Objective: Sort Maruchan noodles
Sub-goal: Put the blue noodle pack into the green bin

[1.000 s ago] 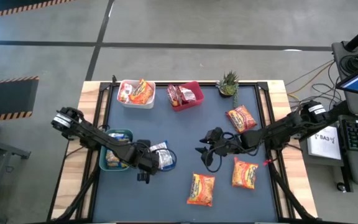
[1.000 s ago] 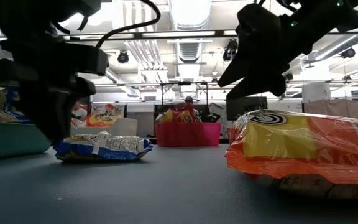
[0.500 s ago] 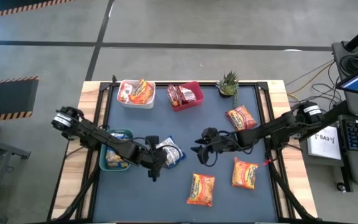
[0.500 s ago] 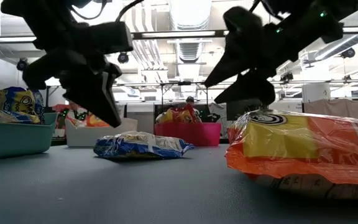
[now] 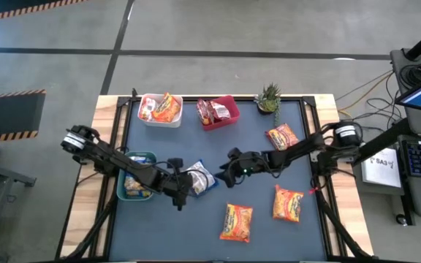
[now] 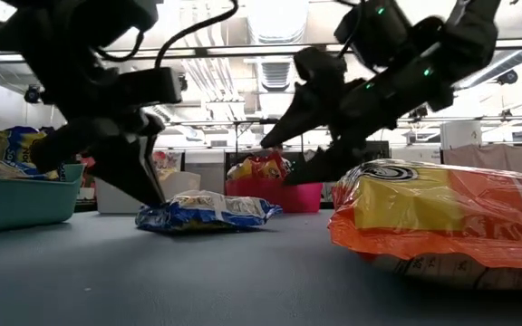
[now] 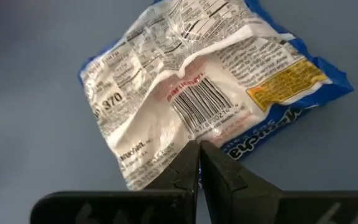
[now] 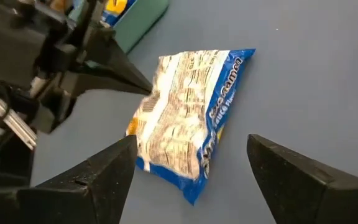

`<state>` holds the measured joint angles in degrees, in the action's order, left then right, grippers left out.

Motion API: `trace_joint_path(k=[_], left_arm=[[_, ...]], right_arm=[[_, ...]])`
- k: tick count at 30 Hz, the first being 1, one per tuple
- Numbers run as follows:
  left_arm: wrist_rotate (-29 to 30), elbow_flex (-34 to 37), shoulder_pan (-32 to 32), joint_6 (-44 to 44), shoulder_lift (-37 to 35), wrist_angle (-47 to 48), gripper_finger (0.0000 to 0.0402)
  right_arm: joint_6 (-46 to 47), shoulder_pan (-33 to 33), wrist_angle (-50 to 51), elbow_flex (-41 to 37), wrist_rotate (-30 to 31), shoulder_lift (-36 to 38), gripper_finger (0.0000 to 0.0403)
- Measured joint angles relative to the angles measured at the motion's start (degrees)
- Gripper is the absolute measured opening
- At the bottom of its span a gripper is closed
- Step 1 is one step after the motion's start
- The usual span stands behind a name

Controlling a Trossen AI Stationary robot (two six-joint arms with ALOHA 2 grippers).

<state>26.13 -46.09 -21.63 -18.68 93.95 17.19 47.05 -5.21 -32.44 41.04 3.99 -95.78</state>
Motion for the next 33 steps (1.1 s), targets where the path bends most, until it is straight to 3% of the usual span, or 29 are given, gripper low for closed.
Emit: trace_joint_path(k=[11, 21, 27, 33], left_arm=[[-1.18, 3.72, -0.13, -3.85, -0.02, -2.73, 0.0000], [-1.11, 5.66, -1.01, -4.89, -0.04, -5.74, 0.0000], [-1.10, 6.14, -1.02, -5.02, -0.04, -6.77, 0.0000], [-1.11, 6.16, -1.09, -5.98, -0.04, -7.10, 0.0000]], right_arm=[[0.91, 1.99, 0.96, 8.54, -6.51, -9.18, 0.0318], [-0.81, 2.62, 8.48, 14.91, -7.64, -12.05, 0.0310], [-1.62, 2.62, 8.08, 17.04, -7.65, -14.42, 0.0306], [-2.75, 2.65, 6.56, 20.70, -11.75, -19.12, 0.0302]])
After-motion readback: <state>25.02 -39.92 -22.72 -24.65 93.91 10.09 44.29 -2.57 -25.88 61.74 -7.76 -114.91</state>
